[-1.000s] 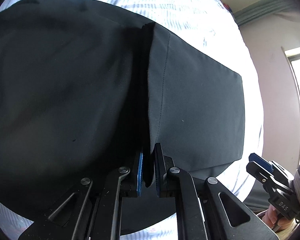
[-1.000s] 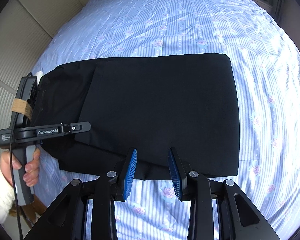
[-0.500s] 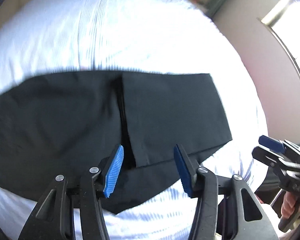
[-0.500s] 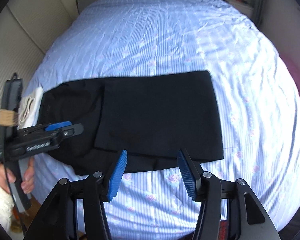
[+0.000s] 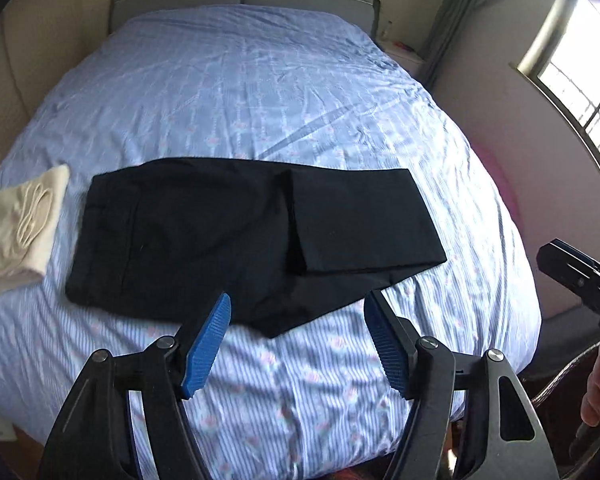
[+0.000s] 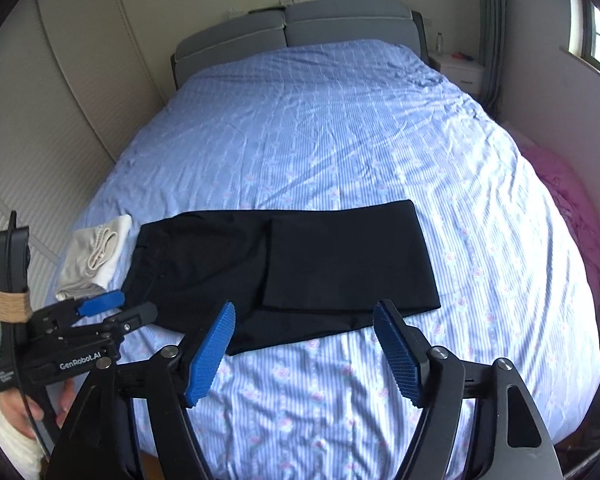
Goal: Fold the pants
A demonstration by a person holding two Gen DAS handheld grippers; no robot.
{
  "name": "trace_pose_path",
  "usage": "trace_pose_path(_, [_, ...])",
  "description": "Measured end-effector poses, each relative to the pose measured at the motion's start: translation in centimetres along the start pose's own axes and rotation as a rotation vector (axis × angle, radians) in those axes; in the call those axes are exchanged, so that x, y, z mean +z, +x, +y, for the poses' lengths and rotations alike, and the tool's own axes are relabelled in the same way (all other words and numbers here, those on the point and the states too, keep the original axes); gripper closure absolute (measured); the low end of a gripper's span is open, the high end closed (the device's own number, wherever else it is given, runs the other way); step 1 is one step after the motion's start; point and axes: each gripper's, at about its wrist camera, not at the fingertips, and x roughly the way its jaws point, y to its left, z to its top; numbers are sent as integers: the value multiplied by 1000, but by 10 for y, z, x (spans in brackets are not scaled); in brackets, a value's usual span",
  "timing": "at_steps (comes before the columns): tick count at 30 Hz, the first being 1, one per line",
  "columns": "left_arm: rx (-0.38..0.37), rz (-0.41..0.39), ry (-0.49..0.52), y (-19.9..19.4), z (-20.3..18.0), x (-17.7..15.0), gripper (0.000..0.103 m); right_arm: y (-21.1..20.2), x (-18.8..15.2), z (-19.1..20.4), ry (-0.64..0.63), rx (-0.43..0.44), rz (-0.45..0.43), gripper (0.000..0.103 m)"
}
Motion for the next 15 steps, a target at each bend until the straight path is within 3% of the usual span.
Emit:
trace_pose_path(5, [48,-15,-108,-27,14,-36,34,-17,-19,8,-31,61,-9,30])
trace_pose_path(8, [63,-51,-165,-51,29,-56,28,-21,-32,14,-30,117,-4,30])
trace_pose_path(15, [80,-80,-265,-77,98,-79,28,-17,-41,67,-75,161,32,30])
